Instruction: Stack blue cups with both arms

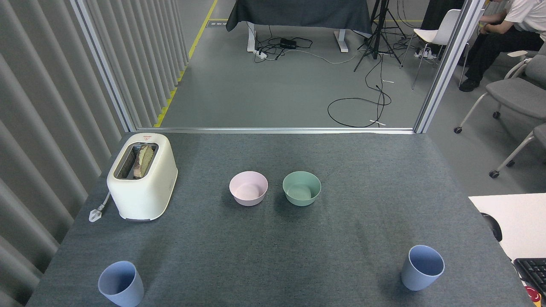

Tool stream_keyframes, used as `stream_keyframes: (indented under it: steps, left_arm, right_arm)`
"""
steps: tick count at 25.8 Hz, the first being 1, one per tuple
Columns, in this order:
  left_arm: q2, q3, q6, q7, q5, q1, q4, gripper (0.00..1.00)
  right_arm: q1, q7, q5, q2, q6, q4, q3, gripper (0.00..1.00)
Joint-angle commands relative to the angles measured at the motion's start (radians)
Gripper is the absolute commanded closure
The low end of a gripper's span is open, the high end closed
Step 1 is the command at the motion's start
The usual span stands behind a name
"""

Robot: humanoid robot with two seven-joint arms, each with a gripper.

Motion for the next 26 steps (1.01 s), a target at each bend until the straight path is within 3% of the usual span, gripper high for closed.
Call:
stream_keyframes:
  steps: [1, 7, 13, 26]
  left_arm:
    - [0.000, 0.000, 0.001, 0.000, -0.002, 0.002, -0.001, 0.01]
    - [-0.005, 0.004, 0.037, -0.003, 0.011, 0.005, 0.001, 0.01]
    - [-0.042, 0.004, 0.187, -0.002, 0.028, 0.000, 0.003, 0.01]
    - [-0.059, 0.009, 0.215, -0.003, 0.077, -0.078, 0.084, 0.01]
  right_arm:
    - [0.001, 0.002, 0.000, -0.001, 0.000, -0.002, 0.001, 0.00]
    - [0.003, 0.002, 0.000, -0.001, 0.000, -0.002, 0.006, 0.00]
    - [0.006, 0.002, 0.000, -0.002, 0.007, -0.002, 0.024, 0.00]
    - [0.004, 0.002, 0.000, -0.002, 0.011, 0.008, 0.044, 0.00]
